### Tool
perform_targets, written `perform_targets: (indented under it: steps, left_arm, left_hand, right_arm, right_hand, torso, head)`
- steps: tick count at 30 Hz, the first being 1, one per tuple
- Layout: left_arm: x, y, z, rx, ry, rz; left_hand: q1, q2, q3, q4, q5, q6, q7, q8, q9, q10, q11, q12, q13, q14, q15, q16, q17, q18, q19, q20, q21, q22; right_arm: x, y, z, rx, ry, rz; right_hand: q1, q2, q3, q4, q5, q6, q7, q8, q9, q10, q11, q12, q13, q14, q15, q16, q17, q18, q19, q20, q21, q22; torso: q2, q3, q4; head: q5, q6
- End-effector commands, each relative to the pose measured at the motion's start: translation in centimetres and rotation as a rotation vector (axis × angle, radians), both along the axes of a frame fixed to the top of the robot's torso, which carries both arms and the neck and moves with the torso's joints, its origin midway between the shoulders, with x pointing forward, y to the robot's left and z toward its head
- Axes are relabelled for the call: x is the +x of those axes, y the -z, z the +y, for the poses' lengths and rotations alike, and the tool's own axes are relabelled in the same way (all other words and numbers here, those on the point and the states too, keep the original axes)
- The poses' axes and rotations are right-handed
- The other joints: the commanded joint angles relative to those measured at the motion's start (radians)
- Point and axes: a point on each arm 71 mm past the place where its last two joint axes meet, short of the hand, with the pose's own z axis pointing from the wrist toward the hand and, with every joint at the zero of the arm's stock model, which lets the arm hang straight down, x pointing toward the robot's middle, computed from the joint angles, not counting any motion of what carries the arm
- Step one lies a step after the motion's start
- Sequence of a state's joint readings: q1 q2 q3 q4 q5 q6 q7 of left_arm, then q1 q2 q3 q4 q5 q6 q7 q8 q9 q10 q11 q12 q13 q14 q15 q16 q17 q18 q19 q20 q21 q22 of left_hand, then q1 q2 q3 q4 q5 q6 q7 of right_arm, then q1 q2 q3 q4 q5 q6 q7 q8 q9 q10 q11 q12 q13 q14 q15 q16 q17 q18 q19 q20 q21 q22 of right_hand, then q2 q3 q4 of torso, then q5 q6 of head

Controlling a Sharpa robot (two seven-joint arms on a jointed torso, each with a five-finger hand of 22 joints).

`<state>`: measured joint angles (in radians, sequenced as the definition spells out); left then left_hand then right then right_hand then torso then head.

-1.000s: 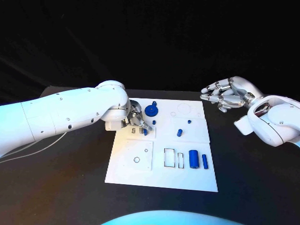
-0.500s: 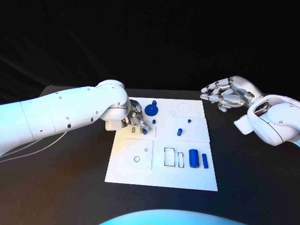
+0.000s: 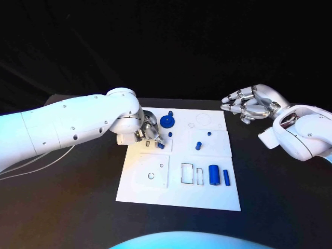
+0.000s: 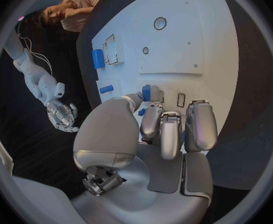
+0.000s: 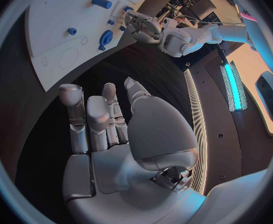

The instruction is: Assemble the parts on the task board

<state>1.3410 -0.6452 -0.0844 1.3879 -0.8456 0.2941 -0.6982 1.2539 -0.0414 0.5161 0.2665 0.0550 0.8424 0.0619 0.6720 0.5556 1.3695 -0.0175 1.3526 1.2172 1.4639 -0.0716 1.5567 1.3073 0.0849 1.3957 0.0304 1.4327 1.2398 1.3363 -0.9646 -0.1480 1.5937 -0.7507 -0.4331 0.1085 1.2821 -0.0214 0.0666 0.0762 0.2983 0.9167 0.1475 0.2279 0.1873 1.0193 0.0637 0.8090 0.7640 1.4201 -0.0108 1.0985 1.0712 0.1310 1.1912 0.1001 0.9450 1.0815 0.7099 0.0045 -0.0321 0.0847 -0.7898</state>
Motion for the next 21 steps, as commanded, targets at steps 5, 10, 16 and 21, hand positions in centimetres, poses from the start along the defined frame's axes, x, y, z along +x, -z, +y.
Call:
perform_targets:
  steps: [5, 10, 16, 21]
  left_arm:
    - [0.0, 0.0, 0.0, -0.022, -0.017, 0.012]
    - [-0.1, -0.1, 0.2, -0.048, -0.031, 0.008]
    - [-0.2, -0.5, 0.6, -0.076, -0.051, -0.017]
    - [-0.4, -0.9, 1.0, -0.074, -0.049, -0.082]
  left_hand:
    - [0.016, -0.055, 0.220, -0.092, 0.003, -0.017, 0.007, 0.011, 0.028, -0.012, 0.002, -0.017, -0.010, 0.099, 0.002, 0.000, 0.239, -0.017, -0.001, -0.006, 0.002, 0.000]
    - [-0.029, -0.077, 0.328, -0.141, 0.003, -0.018, 0.006, 0.024, 0.051, -0.006, 0.009, -0.020, -0.010, 0.100, 0.003, 0.000, 0.241, -0.017, 0.000, -0.001, 0.004, 0.003]
    - [-0.046, -0.086, 0.356, -0.171, 0.003, -0.015, 0.004, 0.032, 0.063, 0.000, 0.007, -0.018, -0.005, 0.101, 0.002, 0.002, 0.243, -0.018, 0.004, -0.001, 0.008, 0.012]
    - [-0.053, -0.097, 0.369, -0.194, 0.002, -0.009, 0.002, 0.038, 0.071, 0.004, 0.005, -0.018, -0.003, 0.101, 0.000, 0.003, 0.244, -0.018, 0.005, -0.002, 0.009, 0.014]
  right_arm:
    - [0.0, 0.1, 0.1, -0.010, -0.010, 0.006]
    - [0.0, 0.1, 0.0, -0.010, -0.009, 0.007]
    - [0.0, 0.1, -0.1, -0.011, -0.007, 0.007]
    - [0.0, 0.1, -0.1, -0.010, -0.004, 0.004]
  right_hand:
    - [0.001, 0.003, 0.002, 0.007, 0.005, -0.005, 0.000, 0.007, -0.001, 0.004, 0.000, -0.006, -0.003, -0.002, 0.001, -0.003, 0.000, 0.014, -0.001, 0.000, -0.006, -0.001]
    - [0.001, 0.003, 0.002, 0.007, 0.005, -0.005, 0.000, 0.007, -0.001, 0.004, 0.000, -0.006, -0.003, -0.002, 0.001, -0.003, 0.000, 0.014, -0.001, 0.000, -0.006, -0.001]
    - [-0.002, 0.002, 0.001, 0.008, 0.006, -0.006, 0.001, 0.008, -0.002, 0.004, 0.000, -0.006, -0.005, -0.002, 0.001, -0.005, 0.000, 0.014, -0.001, 0.000, -0.008, -0.002]
    - [-0.004, 0.002, 0.000, 0.010, 0.007, -0.006, 0.001, 0.008, -0.002, 0.005, 0.000, -0.006, -0.006, -0.002, 0.001, -0.006, -0.001, 0.014, 0.000, 0.000, -0.010, -0.003]
  torso:
    - [0.000, -0.0004, 0.0006]
    - [0.000, -0.0004, 0.0009]
    - [-0.001, 0.0005, 0.0018]
    - [-0.001, 0.0002, 0.0017]
  head:
    - [0.000, 0.000]
    - [-0.002, 0.001]
    - [0.000, -0.001]
    - [0.001, -0.002]
